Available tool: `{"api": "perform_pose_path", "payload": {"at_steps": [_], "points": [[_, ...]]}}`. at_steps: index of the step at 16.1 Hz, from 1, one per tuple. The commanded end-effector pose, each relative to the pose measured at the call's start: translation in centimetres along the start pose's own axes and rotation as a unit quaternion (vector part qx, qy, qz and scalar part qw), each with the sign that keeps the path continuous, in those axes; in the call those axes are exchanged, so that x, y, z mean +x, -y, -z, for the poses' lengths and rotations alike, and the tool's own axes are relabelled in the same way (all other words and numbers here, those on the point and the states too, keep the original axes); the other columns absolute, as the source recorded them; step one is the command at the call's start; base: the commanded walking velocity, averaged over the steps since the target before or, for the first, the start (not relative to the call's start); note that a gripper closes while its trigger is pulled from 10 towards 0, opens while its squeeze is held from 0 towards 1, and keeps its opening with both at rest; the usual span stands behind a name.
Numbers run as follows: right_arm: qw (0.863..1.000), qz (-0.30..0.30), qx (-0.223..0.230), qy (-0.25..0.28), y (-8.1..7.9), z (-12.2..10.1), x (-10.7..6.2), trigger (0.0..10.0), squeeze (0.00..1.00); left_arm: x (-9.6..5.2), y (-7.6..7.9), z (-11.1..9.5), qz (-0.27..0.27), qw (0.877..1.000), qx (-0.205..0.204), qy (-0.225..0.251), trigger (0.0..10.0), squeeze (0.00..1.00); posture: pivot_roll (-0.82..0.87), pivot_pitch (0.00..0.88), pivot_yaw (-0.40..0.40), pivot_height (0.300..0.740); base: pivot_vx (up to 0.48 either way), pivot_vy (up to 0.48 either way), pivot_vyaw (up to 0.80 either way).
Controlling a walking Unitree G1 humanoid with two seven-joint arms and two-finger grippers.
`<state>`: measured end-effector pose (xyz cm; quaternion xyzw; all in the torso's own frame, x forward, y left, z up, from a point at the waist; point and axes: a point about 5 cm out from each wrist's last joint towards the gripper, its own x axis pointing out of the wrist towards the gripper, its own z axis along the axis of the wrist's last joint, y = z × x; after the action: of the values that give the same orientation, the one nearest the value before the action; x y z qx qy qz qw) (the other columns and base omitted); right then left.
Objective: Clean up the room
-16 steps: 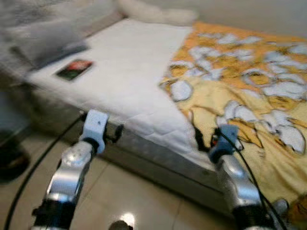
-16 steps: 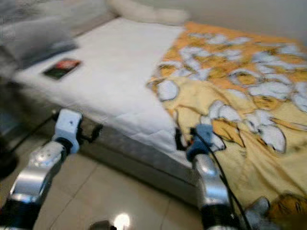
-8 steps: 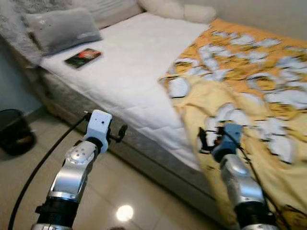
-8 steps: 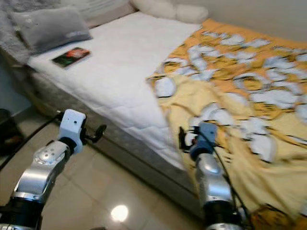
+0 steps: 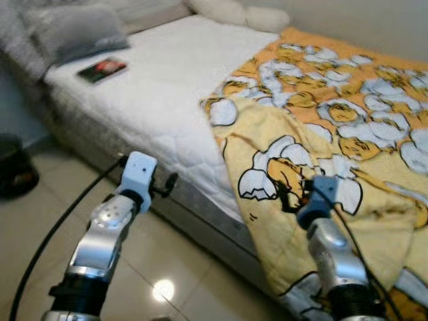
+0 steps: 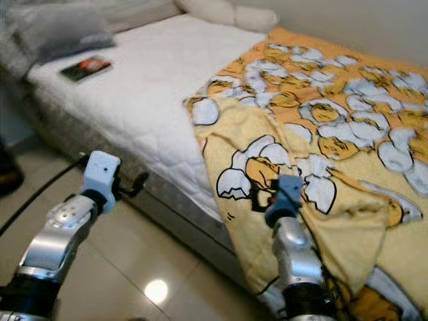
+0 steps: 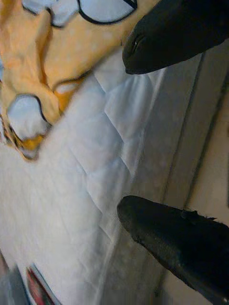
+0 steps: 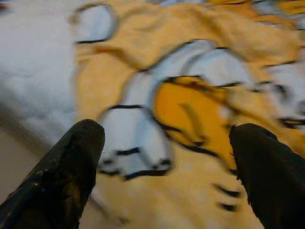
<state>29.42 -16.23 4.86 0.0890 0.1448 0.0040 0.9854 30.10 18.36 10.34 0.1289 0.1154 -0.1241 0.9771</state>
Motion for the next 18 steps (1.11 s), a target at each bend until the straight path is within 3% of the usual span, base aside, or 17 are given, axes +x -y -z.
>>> {"api": "perform_pose_path", "payload": {"at_steps": [1,4,5,13,18], "points": [[1.0,-0.009,-0.008,0.006,-0.33,-0.41,0.17,10.0,1.0,0.03,-0.1,-0.29,-0.003,1.0,0.004,0.004,10.0,0.0,0.03,0.0,-0.02,0.74,0.0,-0.341,0.8],[1.0,-0.008,-0.01,0.005,-0.29,-0.39,0.14,10.0,1.0,0.07,-0.04,-0.3,-0.003,1.0,0.004,0.004,10.0,0.0,0.03,0.0,-0.02,0.74,0.0,-0.341,0.8],[1.0,0.004,0.008,0.006,-0.17,-0.32,0.1,10.0,1.0,0.07,-0.05,-0.29,-0.003,1.0,0.004,0.004,10.0,0.0,0.03,0.0,-0.02,0.74,0.0,-0.337,0.0],[1.0,-0.001,-0.001,0.004,-0.2,-0.29,0.11,10.0,1.0,0.11,-0.03,-0.29,-0.002,1.0,0.005,0.003,10.0,0.0,0.03,0.0,-0.018,0.74,0.0,-0.34,0.0],[1.0,0.003,-0.005,0.011,0.13,-0.89,0.21,10.0,1.0,-0.09,0.03,-0.42,0.011,1.0,0.004,0.007,10.0,0.0,0.03,0.0,-0.016,0.74,0.0,0.0,0.0]]}}
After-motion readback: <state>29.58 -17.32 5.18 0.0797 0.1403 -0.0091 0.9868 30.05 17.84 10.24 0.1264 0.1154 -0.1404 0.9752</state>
